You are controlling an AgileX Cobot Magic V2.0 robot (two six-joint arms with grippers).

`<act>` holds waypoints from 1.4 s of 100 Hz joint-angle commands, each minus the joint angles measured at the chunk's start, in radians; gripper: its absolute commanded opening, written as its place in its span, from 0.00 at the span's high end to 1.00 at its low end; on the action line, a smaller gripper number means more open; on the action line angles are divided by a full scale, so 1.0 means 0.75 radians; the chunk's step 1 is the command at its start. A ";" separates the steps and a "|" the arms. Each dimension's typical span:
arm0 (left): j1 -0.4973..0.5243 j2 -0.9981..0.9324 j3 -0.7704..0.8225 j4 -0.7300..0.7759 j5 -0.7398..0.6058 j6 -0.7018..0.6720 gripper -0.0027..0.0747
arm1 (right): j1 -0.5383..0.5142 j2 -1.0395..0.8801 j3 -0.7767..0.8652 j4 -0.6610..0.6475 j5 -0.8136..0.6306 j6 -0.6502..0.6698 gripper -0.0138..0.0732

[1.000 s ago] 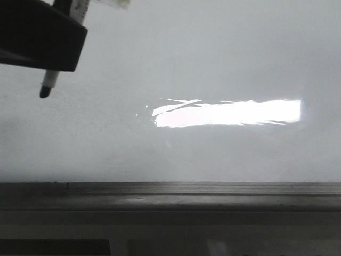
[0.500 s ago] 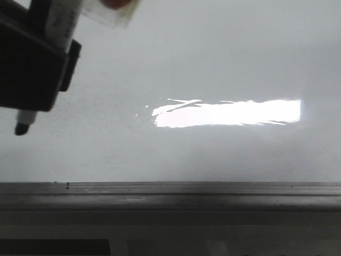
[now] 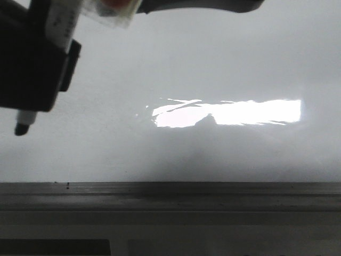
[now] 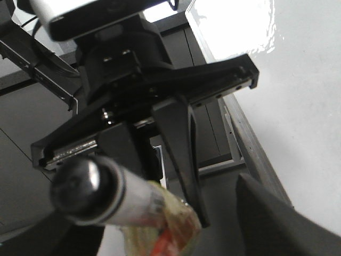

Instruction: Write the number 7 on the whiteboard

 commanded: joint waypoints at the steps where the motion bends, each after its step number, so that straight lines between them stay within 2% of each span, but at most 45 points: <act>1: -0.003 -0.014 -0.035 -0.093 0.010 0.001 0.99 | 0.005 -0.012 -0.045 0.104 0.048 -0.018 0.54; 6: -0.003 -0.014 -0.035 -0.096 0.010 0.001 0.99 | 0.005 -0.012 -0.045 0.104 0.051 -0.018 0.71; 14: -0.003 -0.014 -0.035 -0.096 0.010 0.001 0.99 | 0.005 -0.012 -0.045 0.104 0.070 -0.021 0.93; 19: -0.003 -0.014 -0.035 -0.096 0.007 0.001 0.98 | 0.005 -0.014 -0.045 0.107 0.083 -0.026 0.91; 26: 0.000 -0.014 -0.035 -0.102 0.002 0.001 0.91 | 0.005 -0.020 -0.045 0.107 0.095 -0.077 0.91; 33: 0.000 -0.014 -0.035 -0.105 -0.006 0.001 0.75 | 0.005 -0.038 -0.045 0.107 0.065 -0.091 0.91; 46: 0.000 -0.014 -0.035 -0.105 -0.082 -0.111 0.35 | 0.005 -0.112 -0.045 0.098 -0.100 -0.141 0.89; 53: 0.000 -0.021 -0.035 -0.099 -0.097 -0.145 0.24 | 0.005 -0.163 -0.043 0.092 -0.212 -0.167 0.89; 57: 0.000 -0.032 -0.035 -0.089 -0.097 -0.167 0.22 | 0.005 -0.200 -0.036 0.090 -0.267 -0.191 0.89; 64: 0.000 -0.068 -0.035 -0.045 -0.097 -0.250 0.25 | 0.005 -0.254 -0.012 0.077 -0.366 -0.208 0.89; 70: 0.000 -0.122 -0.035 0.045 -0.097 -0.392 0.28 | 0.005 -0.311 0.016 0.060 -0.429 -0.228 0.89; 80: 0.000 -0.247 -0.027 0.240 -0.105 -0.645 0.37 | 0.005 -0.408 0.087 0.024 -0.491 -0.243 0.89; 92: 0.000 -0.425 0.018 0.323 -0.193 -0.804 0.48 | 0.005 -0.497 0.164 -0.054 -0.600 -0.252 0.89; 104: 0.000 -0.598 0.088 0.326 -0.394 -0.870 0.63 | 0.005 -0.504 0.179 -0.096 -0.664 -0.295 0.89; 114: 0.000 -0.703 0.150 0.321 -0.579 -0.878 0.82 | 0.005 -0.462 0.150 -0.093 -0.664 -0.320 0.89; 123: 0.000 -0.761 0.184 0.320 -0.668 -0.878 0.99 | 0.005 -0.390 0.109 -0.093 -0.672 -0.358 0.89; 140: 0.000 -0.772 0.205 0.323 -0.661 -0.878 0.99 | 0.005 -0.235 -0.001 -0.093 -0.684 -0.426 0.89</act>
